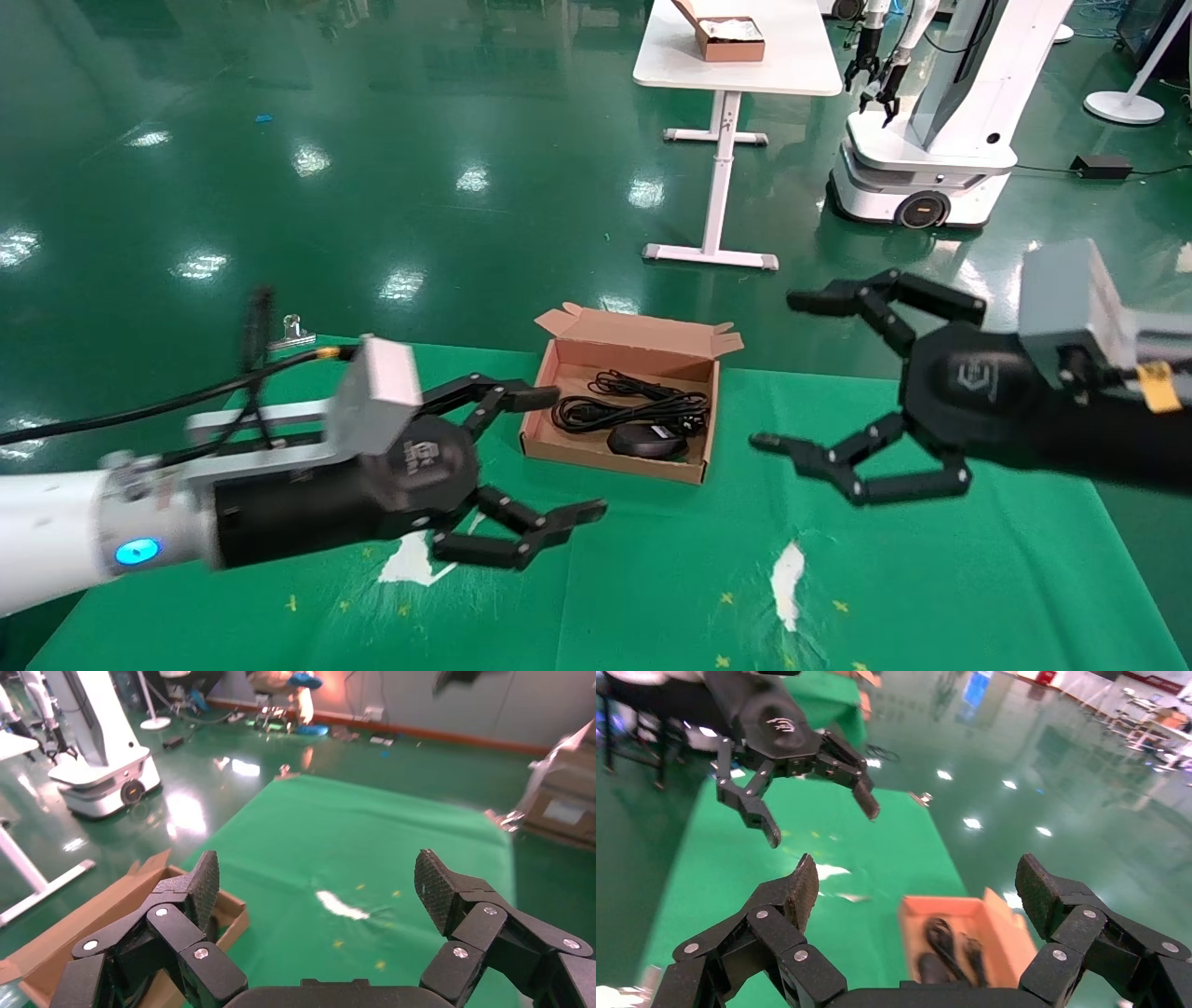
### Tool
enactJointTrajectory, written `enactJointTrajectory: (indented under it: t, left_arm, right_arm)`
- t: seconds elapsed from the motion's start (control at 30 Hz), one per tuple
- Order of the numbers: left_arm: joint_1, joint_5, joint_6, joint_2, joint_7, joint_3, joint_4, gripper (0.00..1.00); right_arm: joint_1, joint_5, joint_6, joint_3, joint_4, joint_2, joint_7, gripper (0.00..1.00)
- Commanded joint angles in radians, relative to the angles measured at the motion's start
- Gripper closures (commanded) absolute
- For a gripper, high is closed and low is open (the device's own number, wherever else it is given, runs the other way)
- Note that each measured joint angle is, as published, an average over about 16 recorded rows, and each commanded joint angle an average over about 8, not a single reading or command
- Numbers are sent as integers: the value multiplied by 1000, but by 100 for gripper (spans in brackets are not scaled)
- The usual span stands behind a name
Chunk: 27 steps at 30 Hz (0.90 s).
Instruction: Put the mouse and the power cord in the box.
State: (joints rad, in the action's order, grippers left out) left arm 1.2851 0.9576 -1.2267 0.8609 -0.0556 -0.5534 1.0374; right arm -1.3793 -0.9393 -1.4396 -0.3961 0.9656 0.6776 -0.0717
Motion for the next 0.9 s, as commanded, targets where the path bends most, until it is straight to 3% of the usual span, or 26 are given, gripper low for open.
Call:
enactJointTrajectory:
  t: [0.03, 0.6, 0.9]
  left_arm:
    - [-21, -23, -27, -25, -13, 28, 25, 0]
    - [-198, -214, -253, -235, -124, 258, 233, 0]
    - [-222, -242, -287, -265, -133, 292, 262, 0]
  right_arm:
    - [30, 20, -5, 11, 31, -6, 25, 0]
    - [276, 189, -51, 106, 289, -60, 236, 0]
    - [335, 231, -63, 129, 349, -73, 274, 0]
